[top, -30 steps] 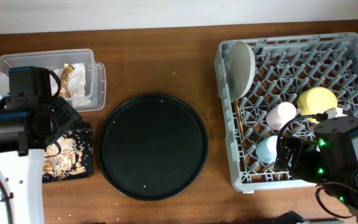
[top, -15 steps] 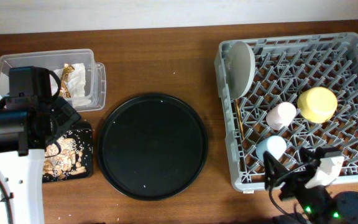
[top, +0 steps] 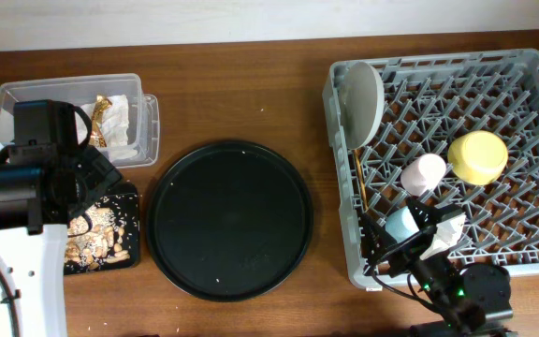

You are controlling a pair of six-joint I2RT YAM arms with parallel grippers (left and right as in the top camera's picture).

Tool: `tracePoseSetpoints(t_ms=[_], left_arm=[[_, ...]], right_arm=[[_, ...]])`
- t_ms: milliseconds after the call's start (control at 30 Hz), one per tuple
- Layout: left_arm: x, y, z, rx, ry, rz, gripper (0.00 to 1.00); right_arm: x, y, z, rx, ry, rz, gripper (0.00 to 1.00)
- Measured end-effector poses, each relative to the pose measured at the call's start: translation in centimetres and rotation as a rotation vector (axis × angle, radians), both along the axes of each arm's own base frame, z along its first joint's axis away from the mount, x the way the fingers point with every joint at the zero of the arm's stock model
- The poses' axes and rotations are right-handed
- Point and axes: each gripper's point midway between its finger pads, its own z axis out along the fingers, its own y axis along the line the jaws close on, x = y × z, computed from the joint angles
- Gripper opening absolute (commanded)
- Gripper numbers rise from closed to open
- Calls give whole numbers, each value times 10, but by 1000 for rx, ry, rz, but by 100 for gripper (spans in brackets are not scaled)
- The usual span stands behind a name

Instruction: Sort waste into correct bins and load items into the dishwasher rack

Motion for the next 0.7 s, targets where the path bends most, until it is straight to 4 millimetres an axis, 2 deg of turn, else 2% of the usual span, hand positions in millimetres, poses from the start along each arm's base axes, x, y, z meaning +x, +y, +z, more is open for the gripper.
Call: tracePoseSetpoints(t_ms=[533,633,700], left_arm=[[0,0,0,0,0,0,99],[0,0,0,0,0,0,99],[0,0,0,0,0,0,99]], right_arm=[[2,-4,0,-11,-3,-26,99],[0,-12,-20,-31,74,-66,99],[0,-17,-24,-43,73,-99,99]])
